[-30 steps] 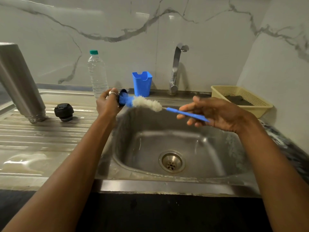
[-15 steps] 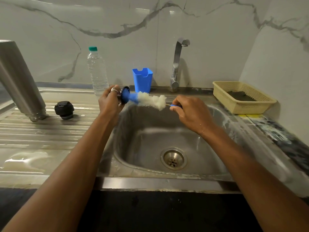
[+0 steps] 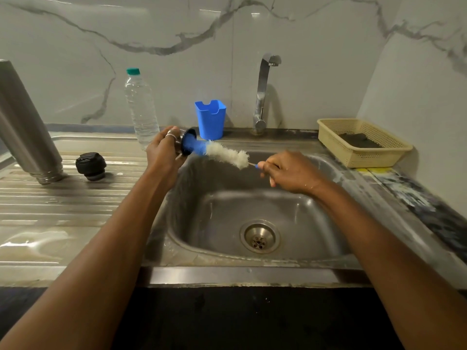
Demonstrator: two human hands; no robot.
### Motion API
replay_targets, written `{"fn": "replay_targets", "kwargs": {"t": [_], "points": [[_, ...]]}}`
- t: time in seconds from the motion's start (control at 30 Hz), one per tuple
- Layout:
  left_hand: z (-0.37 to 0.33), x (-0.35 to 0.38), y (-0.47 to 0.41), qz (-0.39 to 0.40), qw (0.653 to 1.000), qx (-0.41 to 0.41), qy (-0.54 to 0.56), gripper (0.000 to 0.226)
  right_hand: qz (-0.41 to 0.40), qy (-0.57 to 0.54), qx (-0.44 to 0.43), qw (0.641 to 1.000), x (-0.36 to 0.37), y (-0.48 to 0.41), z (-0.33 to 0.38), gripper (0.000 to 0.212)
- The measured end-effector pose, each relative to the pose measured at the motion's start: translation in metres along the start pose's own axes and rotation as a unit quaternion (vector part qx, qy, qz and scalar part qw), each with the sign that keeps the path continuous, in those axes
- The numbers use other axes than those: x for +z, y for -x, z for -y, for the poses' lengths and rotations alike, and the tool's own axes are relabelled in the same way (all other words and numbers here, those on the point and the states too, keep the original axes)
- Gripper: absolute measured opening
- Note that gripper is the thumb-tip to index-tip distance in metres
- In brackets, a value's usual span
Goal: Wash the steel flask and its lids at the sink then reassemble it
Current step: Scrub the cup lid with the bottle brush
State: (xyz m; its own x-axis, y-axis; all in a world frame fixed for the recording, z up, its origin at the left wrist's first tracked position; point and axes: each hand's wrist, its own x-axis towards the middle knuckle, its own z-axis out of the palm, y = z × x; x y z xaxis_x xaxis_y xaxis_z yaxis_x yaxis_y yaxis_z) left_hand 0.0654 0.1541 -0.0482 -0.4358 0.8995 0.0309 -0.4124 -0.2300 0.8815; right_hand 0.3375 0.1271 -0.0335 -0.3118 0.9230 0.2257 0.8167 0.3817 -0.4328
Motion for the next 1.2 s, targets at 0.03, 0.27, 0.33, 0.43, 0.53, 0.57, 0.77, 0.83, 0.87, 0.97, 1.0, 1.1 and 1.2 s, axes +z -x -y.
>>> {"fn": "replay_targets", "kwargs": {"t": [0.03, 0.27, 0.33, 0.43, 0.53, 0.57, 0.77, 0.83, 0.87, 0.97, 1.0, 1.1, 1.2], "points": [[0.0, 0.001, 0.001, 0.001, 1.0, -0.003, -0.001, 0.01, 0.01, -0.012, 0.009, 1.0, -0.002, 0.001, 0.001, 0.043], [-0.001, -0.002, -0.002, -0.007, 1.0, 0.003, 0.004, 0.027, -0.075, -0.018, -0.034, 0.996, -0.004, 0.0, 0.0, 0.015], [0.0, -0.004, -0.003, -0.002, 1.0, 0.006, 0.002, 0.029, -0.044, -0.003, -0.028, 0.999, -0.001, 0.0, 0.0, 0.02], [0.0, -0.004, -0.002, -0.004, 1.0, 0.0, -0.003, 0.026, -0.013, 0.011, -0.037, 0.999, 0.001, 0.003, 0.003, 0.031], [-0.003, -0.004, -0.001, -0.036, 0.999, -0.02, 0.031, 0.01, -0.187, 0.182, -0.166, 0.951, 0.002, 0.003, 0.005, 0.015], [-0.003, -0.003, -0.001, -0.049, 0.998, -0.027, 0.037, 0.007, -0.233, 0.226, -0.195, 0.925, 0.002, 0.004, 0.01, 0.012], [-0.005, -0.004, -0.004, -0.029, 0.999, -0.021, 0.022, 0.007, -0.065, 0.089, -0.114, 0.987, 0.004, -0.001, 0.01, 0.027], [-0.005, -0.004, -0.005, -0.023, 0.999, -0.015, 0.029, 0.008, -0.042, 0.041, -0.093, 0.994, 0.008, 0.001, 0.008, 0.033], [-0.005, -0.004, -0.004, -0.024, 0.999, -0.015, 0.037, 0.008, -0.09, 0.088, -0.12, 0.985, 0.01, 0.002, 0.008, 0.028], [-0.007, -0.005, -0.004, -0.037, 0.997, -0.021, 0.068, 0.009, -0.204, 0.235, -0.182, 0.933, 0.013, 0.008, 0.016, 0.01], [-0.007, -0.006, -0.004, -0.041, 0.997, -0.02, 0.067, 0.012, -0.184, 0.221, -0.177, 0.941, 0.012, 0.009, 0.021, 0.014], [-0.008, -0.007, -0.006, -0.035, 0.999, -0.011, 0.031, 0.025, -0.028, 0.043, -0.095, 0.994, 0.01, 0.006, 0.025, 0.039], [-0.008, -0.008, -0.005, -0.022, 0.999, -0.012, 0.041, 0.024, -0.125, 0.138, -0.131, 0.974, 0.01, 0.006, 0.019, 0.035]]}}
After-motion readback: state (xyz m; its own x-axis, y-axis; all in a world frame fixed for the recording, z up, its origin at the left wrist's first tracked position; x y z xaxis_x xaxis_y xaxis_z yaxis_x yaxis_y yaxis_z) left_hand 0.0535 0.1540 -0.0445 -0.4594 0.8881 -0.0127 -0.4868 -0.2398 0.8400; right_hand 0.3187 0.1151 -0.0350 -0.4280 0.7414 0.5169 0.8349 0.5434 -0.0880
